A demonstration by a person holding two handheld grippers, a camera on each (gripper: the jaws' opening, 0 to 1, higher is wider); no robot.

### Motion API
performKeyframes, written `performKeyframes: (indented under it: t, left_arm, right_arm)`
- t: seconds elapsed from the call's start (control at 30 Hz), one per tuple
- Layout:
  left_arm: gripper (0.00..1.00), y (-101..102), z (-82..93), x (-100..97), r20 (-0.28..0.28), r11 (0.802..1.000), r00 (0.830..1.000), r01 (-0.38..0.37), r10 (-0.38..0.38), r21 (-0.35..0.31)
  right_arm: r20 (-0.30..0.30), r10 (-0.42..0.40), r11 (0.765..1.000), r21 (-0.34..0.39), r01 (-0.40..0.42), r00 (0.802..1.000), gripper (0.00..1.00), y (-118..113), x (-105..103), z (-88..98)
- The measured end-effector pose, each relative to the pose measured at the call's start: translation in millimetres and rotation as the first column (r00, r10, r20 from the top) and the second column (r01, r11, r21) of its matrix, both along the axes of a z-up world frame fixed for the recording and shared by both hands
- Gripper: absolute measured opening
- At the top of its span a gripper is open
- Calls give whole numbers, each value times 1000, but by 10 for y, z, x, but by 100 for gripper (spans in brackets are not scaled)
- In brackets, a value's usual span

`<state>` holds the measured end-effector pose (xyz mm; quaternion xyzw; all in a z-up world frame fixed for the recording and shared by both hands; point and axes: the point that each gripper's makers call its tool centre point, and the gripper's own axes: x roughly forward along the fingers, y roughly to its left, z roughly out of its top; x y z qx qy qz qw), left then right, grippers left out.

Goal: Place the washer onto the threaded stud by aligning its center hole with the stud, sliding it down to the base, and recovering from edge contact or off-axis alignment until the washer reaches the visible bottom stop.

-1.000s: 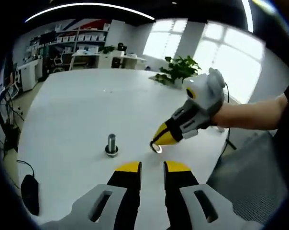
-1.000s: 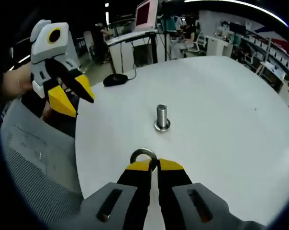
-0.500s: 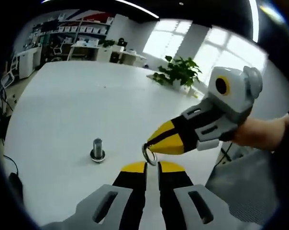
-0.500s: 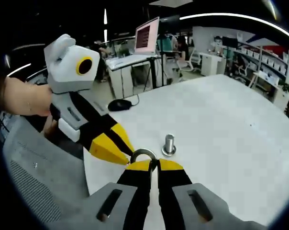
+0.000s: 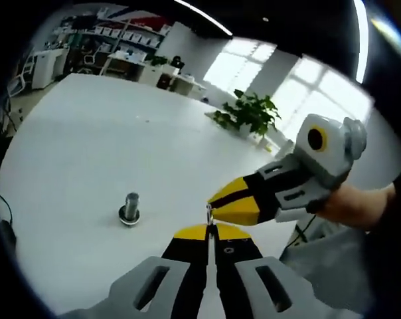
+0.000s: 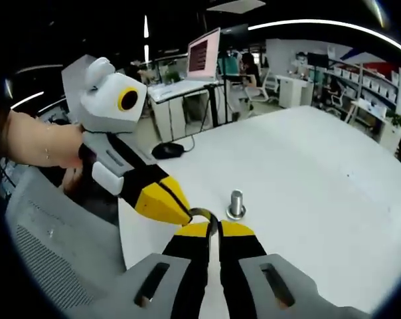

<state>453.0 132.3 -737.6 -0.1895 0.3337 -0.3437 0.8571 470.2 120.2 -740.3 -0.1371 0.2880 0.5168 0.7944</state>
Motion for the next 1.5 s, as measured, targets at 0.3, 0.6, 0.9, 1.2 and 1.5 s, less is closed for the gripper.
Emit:
performKeyframes:
  t: [0.3, 0.6, 0.9, 1.2, 1.5]
  left_arm:
    - [0, 69, 105, 61, -99, 972, 990, -117, 99, -202]
    - [0, 330, 227, 289, -223, 857, 949, -299, 222, -420]
    - [0, 458, 178, 530, -323, 737, 916, -386, 237, -554]
    - [0, 316, -115, 535, -458, 707, 861, -464, 220, -534]
    - [0, 309, -302, 504, -525, 656, 824, -519, 214, -548]
  right_arm:
    - [53, 24, 999, 36, -26, 998, 7, 20, 18, 148]
    - [14, -72, 987, 147, 69, 997, 7, -142, 85, 410]
    - [-90, -70, 986, 148, 83, 993, 7, -370, -421, 349]
    - [-183, 10, 981, 191, 25, 983, 3, -331, -803, 184]
    - [-161, 33, 984, 179, -4, 986, 3, -267, -738, 169]
